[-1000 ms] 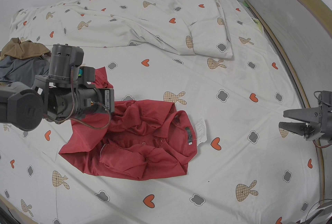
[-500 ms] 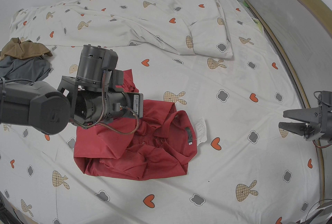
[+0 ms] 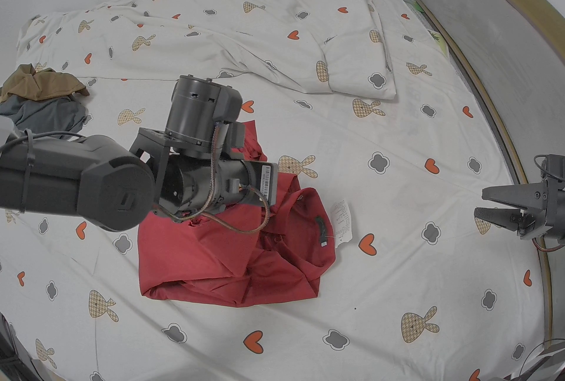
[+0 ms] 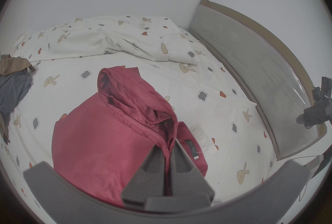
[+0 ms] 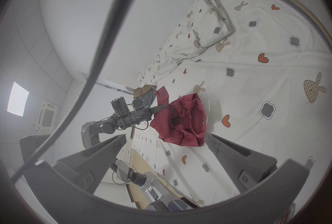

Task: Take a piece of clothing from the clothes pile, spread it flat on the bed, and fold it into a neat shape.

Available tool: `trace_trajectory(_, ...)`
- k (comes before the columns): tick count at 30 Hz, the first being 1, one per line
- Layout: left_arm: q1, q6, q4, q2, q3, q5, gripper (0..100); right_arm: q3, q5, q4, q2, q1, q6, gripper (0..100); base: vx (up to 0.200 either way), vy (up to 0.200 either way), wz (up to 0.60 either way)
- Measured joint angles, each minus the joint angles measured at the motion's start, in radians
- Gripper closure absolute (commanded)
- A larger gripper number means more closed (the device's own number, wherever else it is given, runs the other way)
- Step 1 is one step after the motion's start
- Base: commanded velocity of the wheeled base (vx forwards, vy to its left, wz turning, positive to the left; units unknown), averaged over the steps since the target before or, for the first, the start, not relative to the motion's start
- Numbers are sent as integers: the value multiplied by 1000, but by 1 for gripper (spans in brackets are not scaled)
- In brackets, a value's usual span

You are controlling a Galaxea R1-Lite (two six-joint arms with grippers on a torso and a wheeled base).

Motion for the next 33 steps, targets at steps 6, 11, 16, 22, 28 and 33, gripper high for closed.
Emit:
trace_trajectory(6,-29,0,6,29,-32,40,100,0,0,0,0,0,0,0,0,0,0)
trace_trajectory(11,-56,0,15,73,-65,137,100,0,0,0,0,0,0,0,0,0,0)
trace_trajectory(16,-84,1,51,99,-92,140,100,1,0,0,0,1,0,0,0,0,0)
trace_trajectory(22,-100,1,85,113,-124,140,100,1,0,0,0,8,0,0,0,0,0)
trace_trajectory(28,-126,3,89,138,-149,140,100,2,0,0,0,10,0,0,0,0,0)
trace_trajectory(33,-140,3,113,159,-158,140,0,2,0,0,0,11,0,0,0,0,0)
